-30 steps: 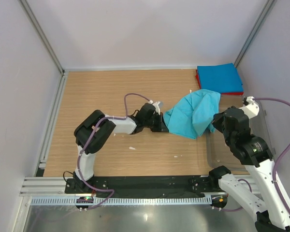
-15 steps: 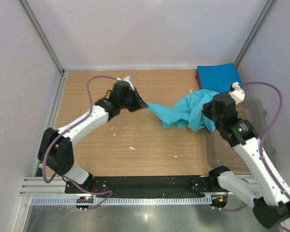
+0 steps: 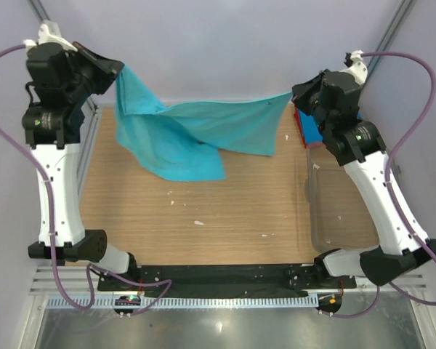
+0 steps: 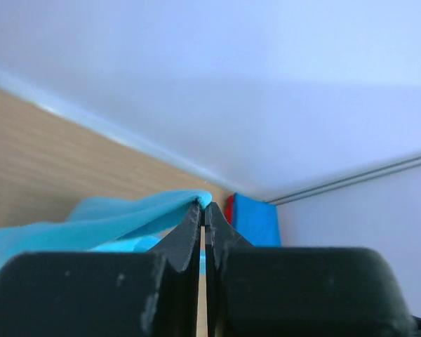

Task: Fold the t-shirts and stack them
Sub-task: Flatten the tshirt out

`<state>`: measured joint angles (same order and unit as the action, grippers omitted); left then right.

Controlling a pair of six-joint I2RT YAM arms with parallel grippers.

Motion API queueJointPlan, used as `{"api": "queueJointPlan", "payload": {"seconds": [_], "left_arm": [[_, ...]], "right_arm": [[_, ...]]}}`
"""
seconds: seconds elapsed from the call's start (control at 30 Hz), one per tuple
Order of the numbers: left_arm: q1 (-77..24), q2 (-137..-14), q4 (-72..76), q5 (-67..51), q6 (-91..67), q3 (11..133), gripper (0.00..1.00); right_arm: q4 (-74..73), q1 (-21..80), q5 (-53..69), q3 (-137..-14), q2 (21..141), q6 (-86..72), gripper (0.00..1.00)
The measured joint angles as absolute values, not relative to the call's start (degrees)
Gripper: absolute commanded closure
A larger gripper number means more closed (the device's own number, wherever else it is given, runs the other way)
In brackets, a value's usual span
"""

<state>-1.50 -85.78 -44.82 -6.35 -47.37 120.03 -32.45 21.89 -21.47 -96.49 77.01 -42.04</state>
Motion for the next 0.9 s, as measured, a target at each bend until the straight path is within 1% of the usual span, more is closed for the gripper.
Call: {"api": "queueJointPlan", "payload": {"seconds": [0.07, 0.13, 0.47, 0.57, 0.73, 0.8, 0.9], "left_arm": [[-1.74, -85.43, -47.66, -6.57, -47.31, 126.85, 1.00], [-1.76, -83.22, -49.25, -6.55, -47.42, 128.84, 1.00], [-1.76, -64.86, -58.26, -6.74, -49.08, 119.85, 1.00], [-1.76, -61.23, -61.82, -6.79, -49.12, 119.57, 1.00], [-1.76, -60.38, -64.95, -6.63, -48.73, 123.66, 1.00], [-1.76, -62.04, -65.01, -6.61, -48.23, 124.60, 1.00], [-1.76, -67.66, -64.95, -5.21, -47.03, 126.28, 1.00]], "right_arm": [[-32.42, 21.89, -20.99, -97.23, 74.96, -41.93, 0.99], [-33.45, 21.89, -20.16, -97.12, 71.37, -41.95, 0.99], [-40.42, 21.89, -12.93, -91.31, 46.81, -44.58, 0.99], [-42.26, 21.89, -11.40, -91.13, 43.05, -45.78, 0.99], [-44.31, 21.89, -10.28, -91.22, 44.84, -46.50, 0.99], [-44.31, 21.89, -10.28, -91.31, 48.12, -45.95, 0.99], [-43.44, 21.89, -11.05, -92.40, 55.94, -44.31, 0.99]]}}
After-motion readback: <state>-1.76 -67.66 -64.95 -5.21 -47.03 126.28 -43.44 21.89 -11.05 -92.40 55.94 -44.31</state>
